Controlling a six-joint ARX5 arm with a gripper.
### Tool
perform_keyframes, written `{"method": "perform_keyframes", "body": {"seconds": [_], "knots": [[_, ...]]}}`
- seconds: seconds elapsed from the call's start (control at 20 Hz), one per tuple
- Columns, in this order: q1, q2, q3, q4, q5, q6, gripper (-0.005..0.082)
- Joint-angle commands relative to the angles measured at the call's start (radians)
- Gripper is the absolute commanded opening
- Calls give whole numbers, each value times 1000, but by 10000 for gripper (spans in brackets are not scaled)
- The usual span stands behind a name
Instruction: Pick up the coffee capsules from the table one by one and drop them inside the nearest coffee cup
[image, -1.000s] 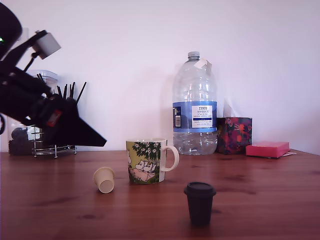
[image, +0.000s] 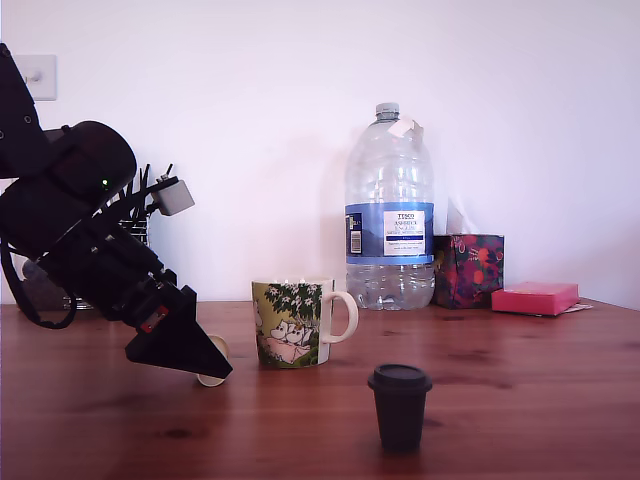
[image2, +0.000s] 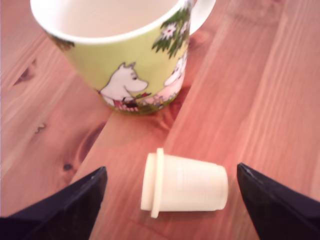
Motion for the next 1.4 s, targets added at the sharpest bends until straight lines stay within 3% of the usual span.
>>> {"method": "perform_keyframes", "body": {"seconds": [0.0,0.2,0.35,0.45,0.55,0.65,1.2,1.35], "knots": [[0,39,-2,7,-1,11,755],[0,50,-2,17,1,19,755],[0,50,-2,12,-2,19,692],[0,50,-2,12,-6,19,578],[0,50,-2,10,-6,19,409],[0,50,-2,11,-6,19,333],[24,1,55,10,-34,8,333],[37,-48,87,6,-69,6,333]]}}
